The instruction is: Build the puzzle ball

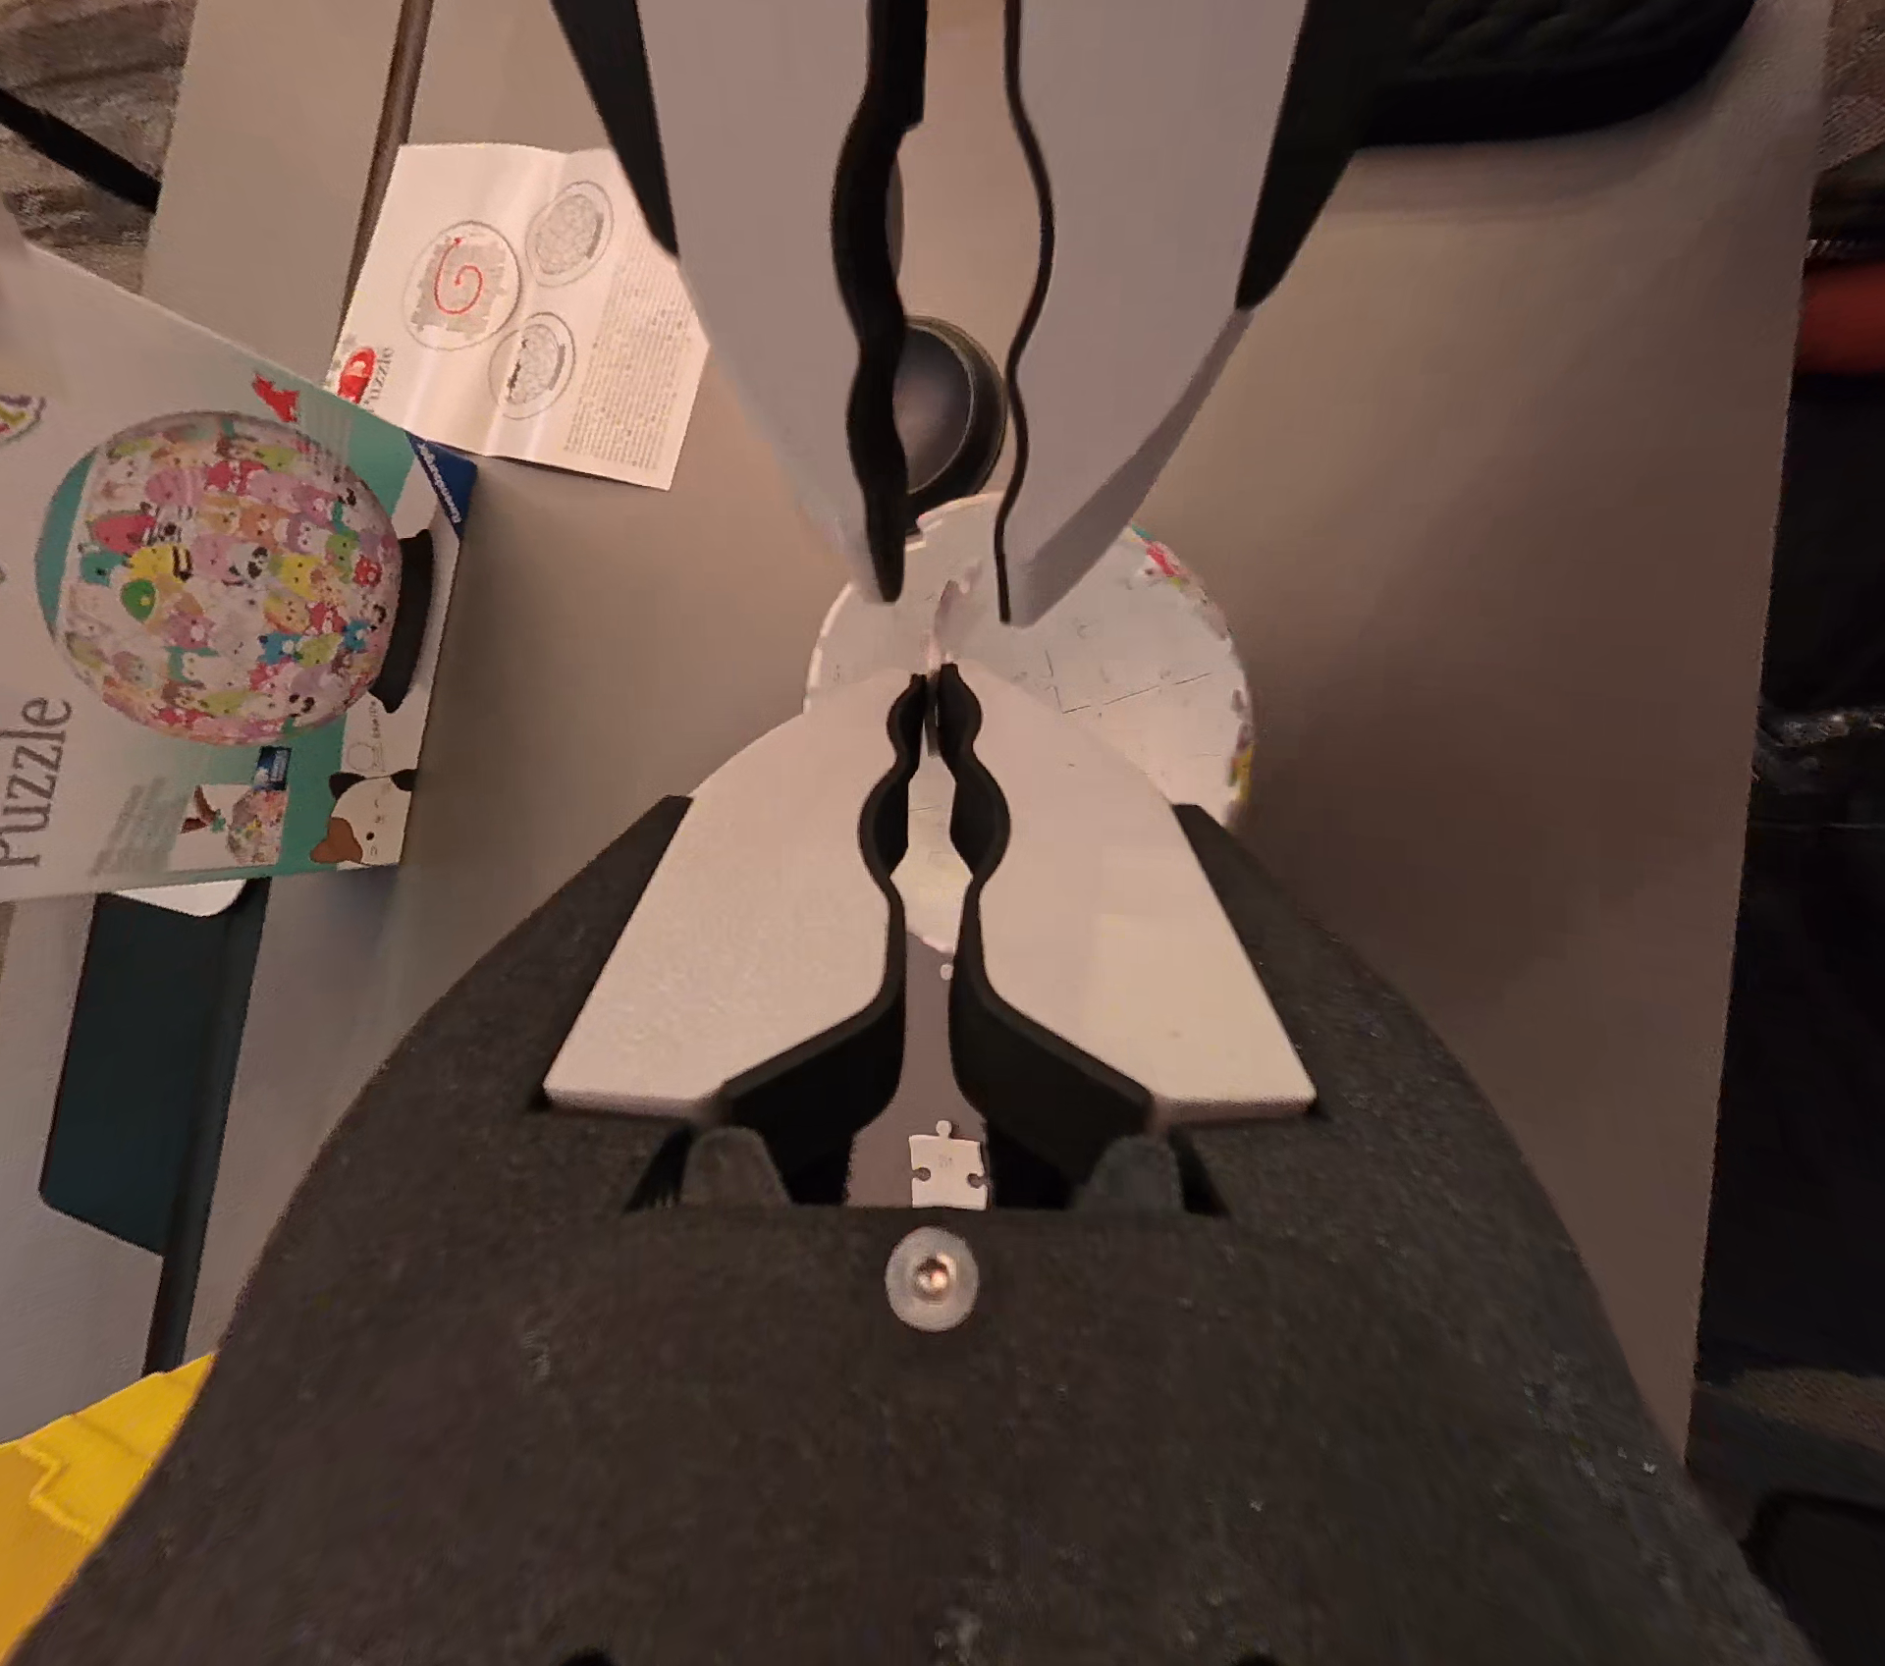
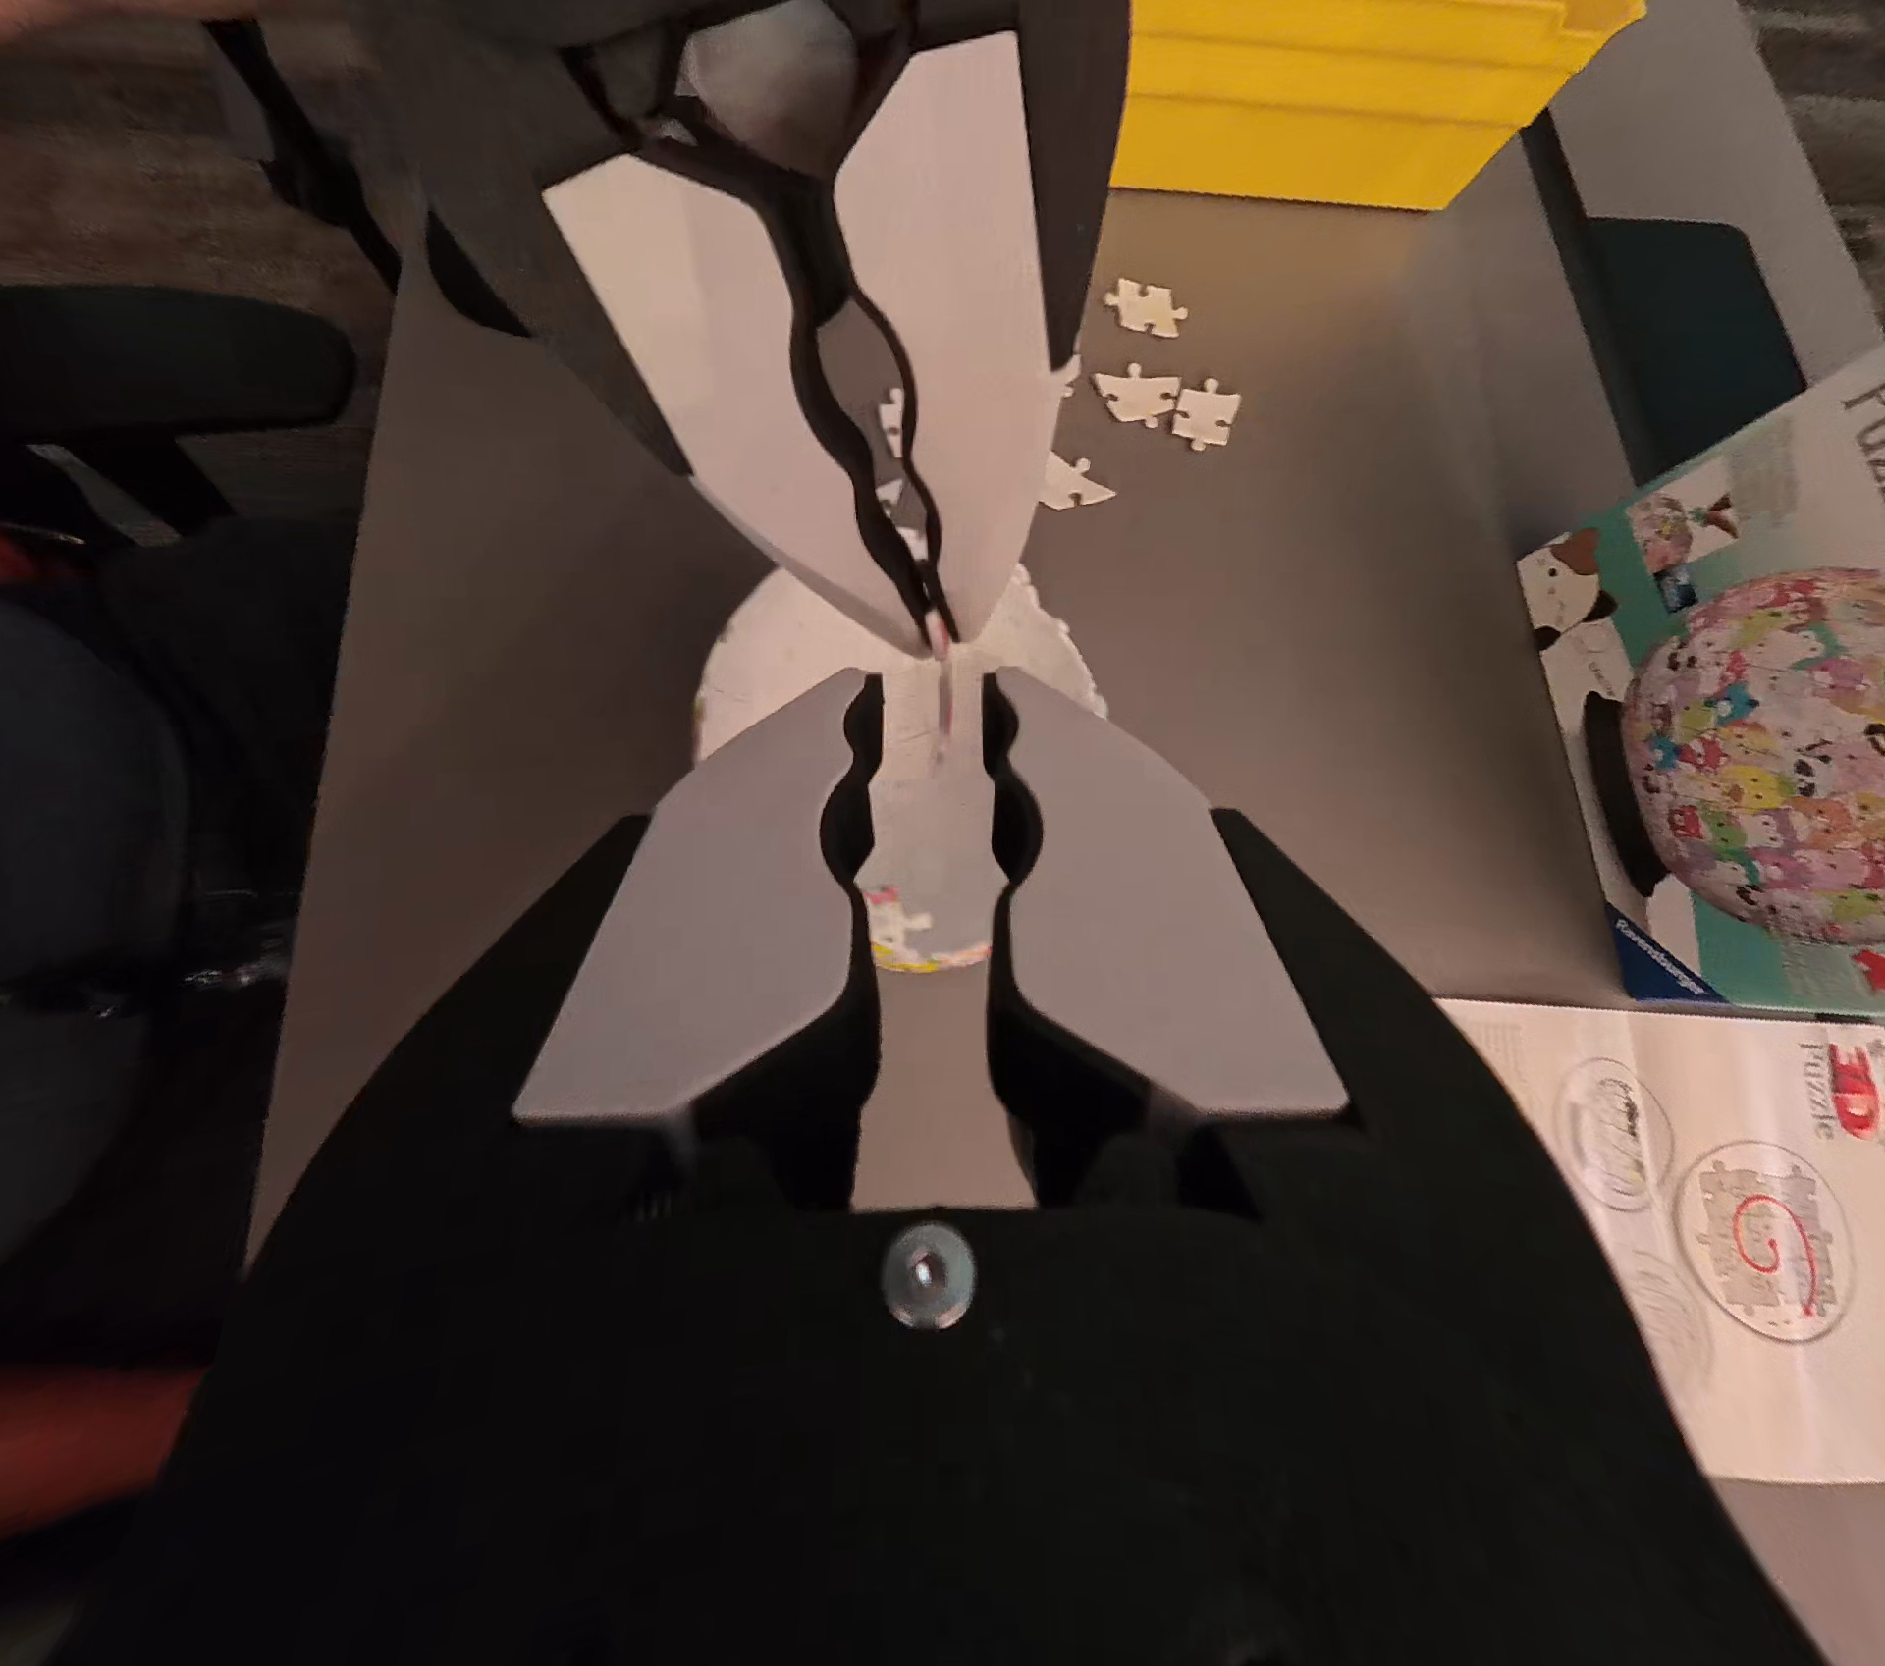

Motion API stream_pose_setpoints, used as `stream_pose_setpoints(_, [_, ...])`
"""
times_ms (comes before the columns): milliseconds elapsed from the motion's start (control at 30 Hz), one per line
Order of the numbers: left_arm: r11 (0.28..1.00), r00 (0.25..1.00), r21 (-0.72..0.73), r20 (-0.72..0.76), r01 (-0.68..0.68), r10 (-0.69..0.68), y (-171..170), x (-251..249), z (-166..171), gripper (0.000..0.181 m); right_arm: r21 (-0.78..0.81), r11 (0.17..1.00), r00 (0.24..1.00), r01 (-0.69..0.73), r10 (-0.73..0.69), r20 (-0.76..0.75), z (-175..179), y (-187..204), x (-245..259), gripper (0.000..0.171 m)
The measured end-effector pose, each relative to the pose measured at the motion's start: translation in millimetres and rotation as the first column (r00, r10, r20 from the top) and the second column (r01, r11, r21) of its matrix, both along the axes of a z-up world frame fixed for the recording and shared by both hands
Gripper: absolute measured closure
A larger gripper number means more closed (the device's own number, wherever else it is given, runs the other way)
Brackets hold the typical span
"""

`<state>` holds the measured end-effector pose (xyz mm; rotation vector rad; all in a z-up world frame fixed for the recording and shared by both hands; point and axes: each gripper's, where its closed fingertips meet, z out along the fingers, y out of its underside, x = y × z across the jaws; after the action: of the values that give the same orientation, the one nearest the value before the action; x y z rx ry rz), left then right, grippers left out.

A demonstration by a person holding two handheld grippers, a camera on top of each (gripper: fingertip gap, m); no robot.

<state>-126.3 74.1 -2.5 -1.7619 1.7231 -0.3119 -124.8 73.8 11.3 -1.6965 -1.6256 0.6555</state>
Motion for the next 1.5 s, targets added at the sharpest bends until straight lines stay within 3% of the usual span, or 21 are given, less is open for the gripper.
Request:
stream_pose_setpoints(167, [1.000, 1.000, 0.015, -0.017, 0.017, -0.016, -8, 5, 7, 0.179, 0.011, 1.000, 1.000, 0.015, -0.015, 0.003, 1, -6, -1, 0.167])
stream_pose_setpoints(267, [1.000, 1.000, 0.007, -0.019, 0.022, -0.022, -13, 5, 9, 0.179, -0.006, 0.999, 0.999, 0.039, -0.039, 0.008, 0, -6, 0, 0.160])
stream_pose_setpoints(433, [1.000, 1.000, 0.015, -0.004, 0.004, -0.004, -14, 4, 13, 0.173, -0.038, 0.999, 0.999, 0.028, -0.028, 0.016, 0, -12, -1, 0.168])
stream_pose_setpoints(567, [0.987, 0.979, 0.067, 0.152, -0.145, 0.134, -1, -24, 32, 0.127, -0.109, 0.982, 0.972, 0.154, -0.170, -0.161, 9, 6, 15, 0.168])
stream_pose_setpoints(633, [0.980, 0.936, -0.014, 0.295, -0.198, 0.194, -9, -46, 27, 0.096, -0.218, 0.946, 0.897, 0.238, -0.301, -0.325, 16, 22, 36, 0.168])
stream_pose_setpoints(700, [0.972, 0.876, -0.089, 0.422, -0.217, 0.234, -22, -63, 8, 0.082, -0.263, 0.898, 0.792, 0.352, -0.436, -0.428, 14, 41, 65, 0.169])
stream_pose_setpoints(800, [0.964, 0.852, -0.088, 0.451, -0.252, 0.264, -35, -76, -40, 0.076, -0.288, 0.807, 0.731, 0.516, -0.590, -0.343, -29, 60, 93, 0.169])
stream_pose_setpoints(933, [0.949, 0.874, -0.103, 0.372, -0.297, 0.314, -35, -74, -89, 0.071, -0.339, 0.741, 0.746, 0.580, -0.650, -0.145, -85, 58, 87, 0.168])
stream_pose_setpoints(1167, [0.961, 0.892, -0.132, 0.359, -0.242, 0.274, -22, -49, -108, 0.074, -0.369, 0.737, 0.783, 0.567, -0.620, -0.035, -116, 48, 67, 0.168])
stream_pose_setpoints(1333, [0.970, 0.928, -0.039, 0.284, -0.239, 0.240, -12, -42, -126, 0.072, -0.405, 0.741, 0.812, 0.536, -0.583, 0.008, -132, 42, 57, 0.168])
stream_pose_setpoints(1500, [0.976, 0.923, -0.008, 0.323, -0.218, 0.209, -8, -35, -124, 0.076, -0.466, 0.729, 0.826, 0.502, -0.563, 0.009, -138, 37, 51, 0.168])
